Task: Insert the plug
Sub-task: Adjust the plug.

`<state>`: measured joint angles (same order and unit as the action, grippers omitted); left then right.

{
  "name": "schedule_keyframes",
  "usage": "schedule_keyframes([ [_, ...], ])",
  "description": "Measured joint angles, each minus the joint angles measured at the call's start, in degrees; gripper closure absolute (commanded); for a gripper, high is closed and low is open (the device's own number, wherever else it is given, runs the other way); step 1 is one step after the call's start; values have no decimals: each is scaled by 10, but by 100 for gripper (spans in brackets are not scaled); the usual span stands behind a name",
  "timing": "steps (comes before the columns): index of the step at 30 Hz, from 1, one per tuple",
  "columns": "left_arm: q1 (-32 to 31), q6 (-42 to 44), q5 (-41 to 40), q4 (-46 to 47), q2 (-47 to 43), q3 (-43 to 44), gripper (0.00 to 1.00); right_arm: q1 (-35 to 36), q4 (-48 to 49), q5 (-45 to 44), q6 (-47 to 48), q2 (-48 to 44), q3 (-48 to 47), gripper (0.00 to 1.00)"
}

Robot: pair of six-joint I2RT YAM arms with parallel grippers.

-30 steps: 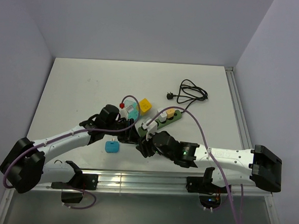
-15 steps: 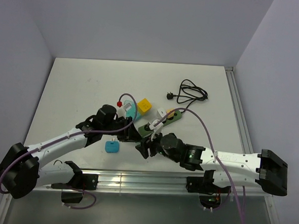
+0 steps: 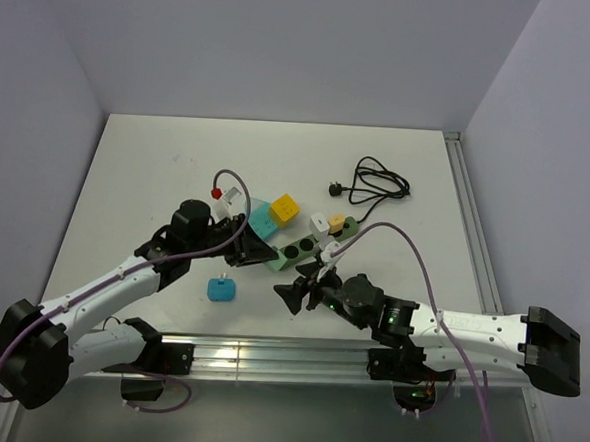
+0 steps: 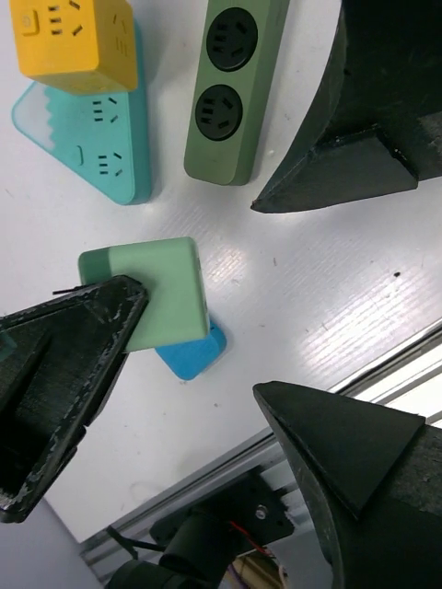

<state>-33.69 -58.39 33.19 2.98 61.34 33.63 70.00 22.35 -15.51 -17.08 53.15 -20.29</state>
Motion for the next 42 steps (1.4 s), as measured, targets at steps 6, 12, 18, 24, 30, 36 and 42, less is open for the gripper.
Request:
schedule_keyframes([
  [6,2,-43,3,36,-9,-11,100,7,88,-21,7,-21,51,19],
  [12,8,-94,22,88,-12,-43,100,10,150,-44,23,-18,61,19],
  [18,10,-108,32,104,-12,-47,100,11,172,-53,30,26,44,19],
  [24,10,-111,47,110,-12,-47,100,11,189,-53,32,63,26,23],
  [30,10,-110,59,109,-12,-47,100,11,192,-51,37,75,20,34],
  [36,11,-107,65,108,-12,-47,100,11,198,-45,46,78,15,58],
  [42,13,-106,71,103,-10,-47,75,13,192,-42,56,78,15,87],
])
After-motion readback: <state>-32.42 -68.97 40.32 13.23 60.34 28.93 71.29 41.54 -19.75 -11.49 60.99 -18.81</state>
